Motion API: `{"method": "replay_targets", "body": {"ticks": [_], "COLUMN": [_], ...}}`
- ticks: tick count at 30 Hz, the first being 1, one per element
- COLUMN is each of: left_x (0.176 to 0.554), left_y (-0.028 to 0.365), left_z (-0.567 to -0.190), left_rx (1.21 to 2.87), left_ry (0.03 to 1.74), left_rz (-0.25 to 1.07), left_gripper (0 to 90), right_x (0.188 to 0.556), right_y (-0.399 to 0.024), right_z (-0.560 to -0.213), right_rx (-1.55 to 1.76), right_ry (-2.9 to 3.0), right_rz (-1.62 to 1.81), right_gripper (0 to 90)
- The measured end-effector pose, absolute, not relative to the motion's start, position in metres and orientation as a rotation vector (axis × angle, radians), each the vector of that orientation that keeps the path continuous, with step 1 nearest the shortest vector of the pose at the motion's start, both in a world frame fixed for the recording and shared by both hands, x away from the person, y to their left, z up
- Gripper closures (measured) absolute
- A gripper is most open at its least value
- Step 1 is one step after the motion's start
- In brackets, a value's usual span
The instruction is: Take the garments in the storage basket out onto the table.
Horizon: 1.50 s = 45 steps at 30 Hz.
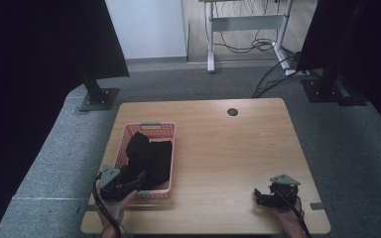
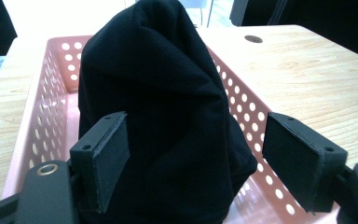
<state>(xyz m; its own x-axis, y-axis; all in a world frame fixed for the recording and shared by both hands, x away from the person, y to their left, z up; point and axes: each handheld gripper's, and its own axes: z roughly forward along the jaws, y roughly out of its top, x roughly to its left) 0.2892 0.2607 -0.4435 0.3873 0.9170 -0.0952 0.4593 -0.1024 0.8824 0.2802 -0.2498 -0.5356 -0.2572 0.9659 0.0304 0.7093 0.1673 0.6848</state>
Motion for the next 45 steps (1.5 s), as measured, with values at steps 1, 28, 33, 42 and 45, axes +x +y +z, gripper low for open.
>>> {"method": "replay_targets", "body": {"ticks": [1,28,33,42,45], "left_x": [0.29,0.306,0.309,0.315,0.316], "left_y": [0.261,0.255,0.256,0.256,0.255], "left_z": [-0.444,-0.438,-0.439,-0.439,-0.439], "left_rx": [1.725,1.704,1.703,1.706,1.707], "left_ry": [1.22,1.242,1.251,1.265,1.263], "left_rz": [0.624,0.628,0.627,0.635,0.636], "left_gripper": [22.6,23.0,22.9,22.8,22.8], "right_x": [0.28,0.28,0.28,0.28,0.28], "right_y": [-0.25,-0.25,-0.25,-0.25,-0.25], "right_z": [-0.536,-0.536,-0.536,-0.536,-0.536], "right_rx": [1.585,1.585,1.585,1.587,1.587], "right_ry": [2.036,2.035,2.035,2.034,2.034], "right_rz": [0.835,0.835,0.835,0.835,0.835], "right_gripper": [2.3,2.3,2.3,2.3,2.3]}}
